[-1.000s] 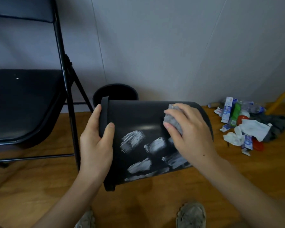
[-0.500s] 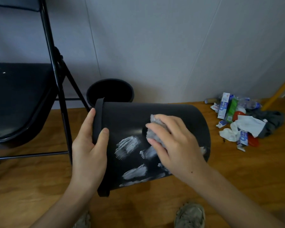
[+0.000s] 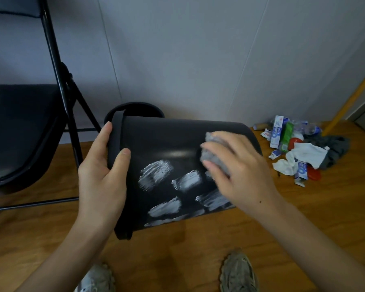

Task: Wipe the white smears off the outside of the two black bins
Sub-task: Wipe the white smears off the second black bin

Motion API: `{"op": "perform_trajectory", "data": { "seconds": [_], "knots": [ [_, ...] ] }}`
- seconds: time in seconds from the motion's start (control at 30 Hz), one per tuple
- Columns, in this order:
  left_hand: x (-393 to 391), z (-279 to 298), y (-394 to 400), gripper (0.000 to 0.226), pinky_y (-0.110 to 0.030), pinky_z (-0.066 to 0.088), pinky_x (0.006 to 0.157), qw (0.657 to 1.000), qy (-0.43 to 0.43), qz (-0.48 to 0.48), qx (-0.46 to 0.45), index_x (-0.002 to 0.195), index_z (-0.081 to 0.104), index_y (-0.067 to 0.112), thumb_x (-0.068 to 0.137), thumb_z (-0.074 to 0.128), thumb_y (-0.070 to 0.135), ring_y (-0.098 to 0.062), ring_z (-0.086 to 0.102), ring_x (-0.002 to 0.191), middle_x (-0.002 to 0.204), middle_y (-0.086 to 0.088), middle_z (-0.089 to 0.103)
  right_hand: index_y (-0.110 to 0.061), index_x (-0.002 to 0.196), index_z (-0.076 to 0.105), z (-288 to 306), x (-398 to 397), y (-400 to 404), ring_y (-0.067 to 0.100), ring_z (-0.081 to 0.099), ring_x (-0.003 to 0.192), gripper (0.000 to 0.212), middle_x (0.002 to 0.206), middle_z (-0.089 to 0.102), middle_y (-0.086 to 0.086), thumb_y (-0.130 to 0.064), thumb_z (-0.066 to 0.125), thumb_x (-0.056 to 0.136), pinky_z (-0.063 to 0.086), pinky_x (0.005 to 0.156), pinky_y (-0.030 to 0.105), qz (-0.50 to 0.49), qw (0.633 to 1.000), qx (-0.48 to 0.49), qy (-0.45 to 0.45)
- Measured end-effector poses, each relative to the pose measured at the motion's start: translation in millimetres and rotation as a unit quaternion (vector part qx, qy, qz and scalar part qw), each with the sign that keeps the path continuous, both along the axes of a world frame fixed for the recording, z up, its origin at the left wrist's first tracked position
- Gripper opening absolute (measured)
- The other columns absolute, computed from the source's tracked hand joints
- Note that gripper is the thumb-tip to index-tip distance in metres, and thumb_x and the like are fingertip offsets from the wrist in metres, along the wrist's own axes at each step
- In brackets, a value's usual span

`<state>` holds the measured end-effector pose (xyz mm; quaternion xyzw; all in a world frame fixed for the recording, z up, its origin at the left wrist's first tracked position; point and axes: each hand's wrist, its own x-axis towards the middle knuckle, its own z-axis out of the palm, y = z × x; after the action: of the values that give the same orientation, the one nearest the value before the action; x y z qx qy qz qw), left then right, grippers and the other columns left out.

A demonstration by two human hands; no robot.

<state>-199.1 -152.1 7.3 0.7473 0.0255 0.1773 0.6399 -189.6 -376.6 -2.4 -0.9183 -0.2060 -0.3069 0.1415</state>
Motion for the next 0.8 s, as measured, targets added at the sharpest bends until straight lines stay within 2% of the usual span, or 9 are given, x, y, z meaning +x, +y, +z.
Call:
{"op": "perform_trajectory", "data": {
  "seconds": [0.1, 0.2, 0.3, 0.37, 0.43, 0.53, 0.67, 0.73, 0.8],
  "knots": [
    [1.7, 0.9, 1.3, 0.054, -0.004, 0.048, 0.075, 1.0, -0.001, -0.011, -0.004, 0.147, 0.033, 0.026, 0.098, 0.049, 0.011, 0.014, 0.055, 0.102, 0.108, 0.027, 0.054, -0.01, 0.117, 0.065, 2.6, 10.5, -18.2, 0.022, 0.055, 0.111, 0.035, 0.12, 0.061, 0.008, -0.032, 0.051, 0.095, 0.03, 0.089, 0.011, -0.09, 0.993, 0.061, 0.036],
    [3.9, -1.0, -4.3, 0.054, -0.003, 0.047, 0.077, 1.0, 0.002, -0.013, -0.002, 0.147, 0.033, 0.024, 0.098, 0.05, 0.011, 0.019, 0.053, 0.101, 0.111, 0.03, 0.052, -0.009, 0.117, 0.066, 1.9, 17.3, -5.1, 0.028, 0.057, 0.11, 0.029, 0.12, 0.061, 0.01, -0.026, 0.06, 0.094, 0.032, 0.086, 0.015, -0.119, 0.989, 0.087, 0.034],
    [5.4, -0.1, -12.4, 0.053, -0.007, 0.05, 0.076, 0.999, 0.009, -0.03, -0.011, 0.146, 0.034, 0.023, 0.097, 0.049, 0.012, 0.015, 0.056, 0.1, 0.114, 0.024, 0.054, -0.009, 0.116, 0.066, 0.6, 12.1, 37.5, 0.026, 0.056, 0.112, 0.032, 0.121, 0.061, 0.011, -0.028, 0.057, 0.092, 0.042, 0.09, 0.023, -0.025, 0.998, 0.063, 0.007],
    [5.7, 1.9, -14.5, 0.052, -0.008, 0.051, 0.07, 0.999, 0.013, -0.037, -0.025, 0.146, 0.034, 0.023, 0.098, 0.048, 0.011, 0.013, 0.059, 0.095, 0.108, 0.023, 0.055, -0.009, 0.116, 0.066, -1.0, 3.4, 57.4, 0.024, 0.054, 0.113, 0.034, 0.121, 0.061, 0.012, -0.028, 0.054, 0.091, 0.044, 0.091, 0.025, 0.048, 0.998, 0.037, -0.005],
    [7.0, 4.6, -13.8, 0.052, -0.01, 0.052, 0.073, 0.999, 0.008, -0.034, -0.028, 0.147, 0.033, 0.022, 0.098, 0.048, 0.012, 0.011, 0.06, 0.096, 0.104, 0.025, 0.057, -0.008, 0.114, 0.067, -0.7, -1.3, 60.2, 0.022, 0.052, 0.112, 0.033, 0.12, 0.062, 0.013, -0.028, 0.055, 0.091, 0.045, 0.09, 0.025, 0.096, 0.995, 0.006, -0.021],
    [8.1, 8.1, -15.9, 0.053, -0.011, 0.052, 0.066, 0.998, 0.014, -0.048, -0.046, 0.146, 0.032, 0.026, 0.098, 0.047, 0.012, 0.007, 0.064, 0.091, 0.095, 0.026, 0.063, -0.008, 0.114, 0.067, 1.8, 8.7, 45.7, 0.022, 0.054, 0.109, 0.034, 0.118, 0.063, 0.012, -0.03, 0.055, 0.091, 0.048, 0.089, 0.026, 0.068, 0.997, 0.02, -0.032],
    [10.2, 8.6, -22.7, 0.054, -0.012, 0.053, 0.07, 0.998, 0.016, -0.05, -0.027, 0.147, 0.03, 0.027, 0.098, 0.048, 0.014, 0.008, 0.062, 0.093, 0.092, 0.032, 0.061, -0.01, 0.118, 0.066, 5.8, 16.1, 49.4, 0.024, 0.057, 0.112, 0.035, 0.121, 0.062, 0.011, -0.032, 0.053, 0.093, 0.05, 0.089, 0.028, 0.007, 0.997, 0.081, 0.005],
    [11.7, 7.6, -23.1, 0.053, -0.012, 0.052, 0.078, 0.998, 0.019, -0.046, -0.026, 0.147, 0.031, 0.025, 0.098, 0.047, 0.014, 0.009, 0.06, 0.097, 0.097, 0.028, 0.061, -0.009, 0.115, 0.066, 0.9, 5.3, 59.2, 0.024, 0.053, 0.113, 0.032, 0.121, 0.061, 0.013, -0.028, 0.056, 0.091, 0.046, 0.092, 0.025, 0.057, 0.997, 0.047, -0.015],
    [12.3, 8.2, -23.9, 0.052, -0.005, 0.047, 0.079, 0.999, 0.021, -0.037, -0.014, 0.148, 0.031, 0.021, 0.099, 0.046, 0.014, 0.016, 0.056, 0.098, 0.102, 0.026, 0.057, -0.008, 0.109, 0.068, -1.9, -5.8, 60.1, 0.026, 0.052, 0.112, 0.025, 0.12, 0.062, 0.015, -0.024, 0.058, 0.092, 0.045, 0.094, 0.027, 0.138, 0.99, -0.012, -0.029]
  ]
}}
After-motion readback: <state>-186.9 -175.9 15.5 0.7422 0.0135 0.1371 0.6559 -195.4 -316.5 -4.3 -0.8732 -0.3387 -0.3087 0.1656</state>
